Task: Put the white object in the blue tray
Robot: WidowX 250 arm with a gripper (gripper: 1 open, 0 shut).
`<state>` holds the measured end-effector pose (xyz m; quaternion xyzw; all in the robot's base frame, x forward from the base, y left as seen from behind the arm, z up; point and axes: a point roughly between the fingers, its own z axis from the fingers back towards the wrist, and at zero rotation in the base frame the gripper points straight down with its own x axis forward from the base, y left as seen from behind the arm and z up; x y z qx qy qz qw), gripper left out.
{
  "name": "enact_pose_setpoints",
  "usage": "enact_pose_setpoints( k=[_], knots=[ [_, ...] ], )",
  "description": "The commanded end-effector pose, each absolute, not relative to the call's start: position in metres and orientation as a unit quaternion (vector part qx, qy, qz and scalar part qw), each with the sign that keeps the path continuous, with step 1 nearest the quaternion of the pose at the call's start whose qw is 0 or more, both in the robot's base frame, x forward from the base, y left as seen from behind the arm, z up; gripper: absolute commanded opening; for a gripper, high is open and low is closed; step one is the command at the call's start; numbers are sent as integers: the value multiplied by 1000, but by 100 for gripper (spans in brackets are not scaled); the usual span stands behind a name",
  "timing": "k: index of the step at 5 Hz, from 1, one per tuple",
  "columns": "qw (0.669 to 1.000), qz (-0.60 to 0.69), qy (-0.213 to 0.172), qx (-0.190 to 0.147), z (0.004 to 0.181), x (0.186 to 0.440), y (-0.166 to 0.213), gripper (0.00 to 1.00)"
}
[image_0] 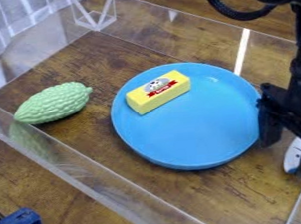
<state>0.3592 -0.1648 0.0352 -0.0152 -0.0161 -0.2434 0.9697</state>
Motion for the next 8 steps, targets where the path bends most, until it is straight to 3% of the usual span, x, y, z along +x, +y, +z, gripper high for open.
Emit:
enact_pose_setpoints(
  k=[1,2,3,6,8],
  knots=[
    [966,-252,-52,-22,54,368,-175,100],
    [966,-254,-52,-25,47,370,-176,0],
    [965,-258,-50,-22,46,370,-175,0],
    [959,-280,-30,-5,66,366,-170,0],
    [956,-292,-22,11,95,365,-160,0]
  ],
)
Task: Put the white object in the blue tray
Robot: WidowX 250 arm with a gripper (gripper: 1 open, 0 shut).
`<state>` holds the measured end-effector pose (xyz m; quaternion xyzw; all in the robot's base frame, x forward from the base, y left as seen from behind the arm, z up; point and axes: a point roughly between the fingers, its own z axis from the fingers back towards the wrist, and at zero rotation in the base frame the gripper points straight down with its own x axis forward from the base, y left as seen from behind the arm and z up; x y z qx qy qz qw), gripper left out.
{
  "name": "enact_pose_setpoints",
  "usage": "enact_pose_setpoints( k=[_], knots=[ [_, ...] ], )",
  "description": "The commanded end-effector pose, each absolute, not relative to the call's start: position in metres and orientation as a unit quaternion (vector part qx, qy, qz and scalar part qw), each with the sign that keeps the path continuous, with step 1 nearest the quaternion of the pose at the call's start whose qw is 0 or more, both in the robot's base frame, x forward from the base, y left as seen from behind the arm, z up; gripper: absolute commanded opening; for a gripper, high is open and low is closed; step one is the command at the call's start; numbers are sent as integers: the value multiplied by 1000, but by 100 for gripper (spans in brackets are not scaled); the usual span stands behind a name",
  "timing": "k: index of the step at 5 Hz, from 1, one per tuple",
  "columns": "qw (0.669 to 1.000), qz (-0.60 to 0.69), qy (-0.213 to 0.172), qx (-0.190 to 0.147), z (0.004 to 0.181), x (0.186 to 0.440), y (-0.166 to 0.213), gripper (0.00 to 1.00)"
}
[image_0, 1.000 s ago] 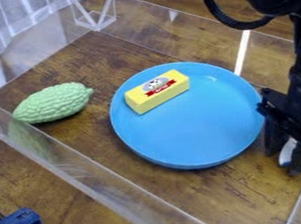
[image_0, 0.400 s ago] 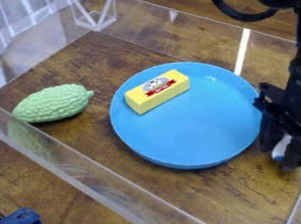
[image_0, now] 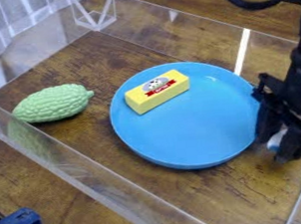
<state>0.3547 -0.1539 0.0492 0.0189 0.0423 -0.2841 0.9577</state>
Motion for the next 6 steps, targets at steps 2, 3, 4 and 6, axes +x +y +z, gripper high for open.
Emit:
enact_pose_setpoints(
  k=[2,3,4,6],
  knots=[
    [951,-305,-25,40,146,365,-141,0],
    [948,-313,-27,55,163,360,-132,0],
    [947,-315,-26,52,155,358,-136,100],
    [943,-327,-27,51,141,353,-148,100]
  ],
)
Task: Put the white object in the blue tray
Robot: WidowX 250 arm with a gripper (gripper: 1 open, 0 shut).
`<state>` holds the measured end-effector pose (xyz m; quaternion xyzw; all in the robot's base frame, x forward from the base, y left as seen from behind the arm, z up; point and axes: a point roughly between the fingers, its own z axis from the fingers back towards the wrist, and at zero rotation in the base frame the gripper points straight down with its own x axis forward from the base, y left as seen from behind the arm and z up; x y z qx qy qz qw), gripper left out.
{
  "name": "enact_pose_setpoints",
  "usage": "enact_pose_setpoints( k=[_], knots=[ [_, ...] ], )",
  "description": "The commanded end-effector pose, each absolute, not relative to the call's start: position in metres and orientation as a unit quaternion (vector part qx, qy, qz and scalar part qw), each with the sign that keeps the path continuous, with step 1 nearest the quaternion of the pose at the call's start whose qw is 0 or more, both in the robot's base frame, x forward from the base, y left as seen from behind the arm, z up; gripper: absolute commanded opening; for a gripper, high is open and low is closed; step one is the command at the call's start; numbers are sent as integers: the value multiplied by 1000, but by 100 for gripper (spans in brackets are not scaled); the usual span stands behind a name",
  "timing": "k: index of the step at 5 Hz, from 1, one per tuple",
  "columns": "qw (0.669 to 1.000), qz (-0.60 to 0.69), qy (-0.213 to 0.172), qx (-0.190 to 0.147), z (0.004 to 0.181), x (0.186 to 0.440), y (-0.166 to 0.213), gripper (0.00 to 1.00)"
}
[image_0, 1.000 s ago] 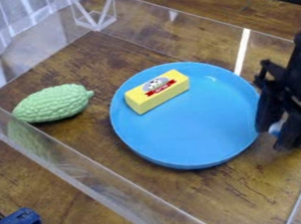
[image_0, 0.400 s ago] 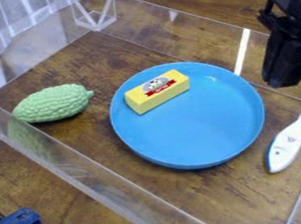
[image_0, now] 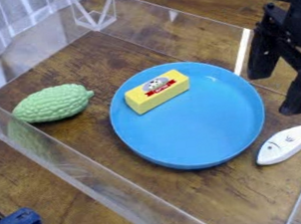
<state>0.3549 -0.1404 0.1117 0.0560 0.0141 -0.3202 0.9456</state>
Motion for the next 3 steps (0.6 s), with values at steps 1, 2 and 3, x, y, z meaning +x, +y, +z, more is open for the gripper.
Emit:
enact_pose_setpoints(
  k=[1,2,3],
  knots=[
    [941,-333,-30,46,128,352,-156,100],
    [941,-334,-31,41,116,352,-161,100],
    [941,-336,-29,36,105,352,-164,100]
  ],
)
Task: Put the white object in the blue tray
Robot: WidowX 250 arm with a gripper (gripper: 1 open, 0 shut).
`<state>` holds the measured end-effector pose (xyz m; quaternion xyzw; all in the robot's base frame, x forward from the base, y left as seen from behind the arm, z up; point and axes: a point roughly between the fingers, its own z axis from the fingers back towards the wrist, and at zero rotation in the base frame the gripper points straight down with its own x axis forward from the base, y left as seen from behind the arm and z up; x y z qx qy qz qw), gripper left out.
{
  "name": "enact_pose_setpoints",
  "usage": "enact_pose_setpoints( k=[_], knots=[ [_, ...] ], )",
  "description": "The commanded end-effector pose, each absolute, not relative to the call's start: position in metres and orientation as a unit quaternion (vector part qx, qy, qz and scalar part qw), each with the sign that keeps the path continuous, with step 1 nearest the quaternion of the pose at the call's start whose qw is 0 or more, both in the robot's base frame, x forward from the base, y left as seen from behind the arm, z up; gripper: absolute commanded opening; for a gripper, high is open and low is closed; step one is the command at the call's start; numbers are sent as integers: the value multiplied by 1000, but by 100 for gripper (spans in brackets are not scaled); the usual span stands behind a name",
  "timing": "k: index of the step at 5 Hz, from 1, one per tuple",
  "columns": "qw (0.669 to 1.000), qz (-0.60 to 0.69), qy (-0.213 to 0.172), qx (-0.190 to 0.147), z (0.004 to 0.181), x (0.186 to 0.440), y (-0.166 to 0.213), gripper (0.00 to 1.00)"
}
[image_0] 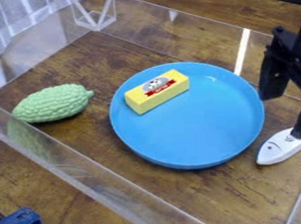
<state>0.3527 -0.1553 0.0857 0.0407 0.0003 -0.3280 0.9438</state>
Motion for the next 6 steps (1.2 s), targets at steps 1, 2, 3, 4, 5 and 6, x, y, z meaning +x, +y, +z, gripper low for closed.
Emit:
enact_pose_setpoints(
  k=[1,2,3,4,5,6],
  knots=[
    [941,-337,-29,30,94,353,-167,100],
    [941,-337,-26,24,83,353,-170,100],
    [941,-337,-23,18,71,354,-171,100],
    [941,-337,-21,12,61,356,-172,100],
    [940,-339,-21,10,54,357,-171,0],
    [939,-342,-22,10,52,358,-170,0]
  ],
)
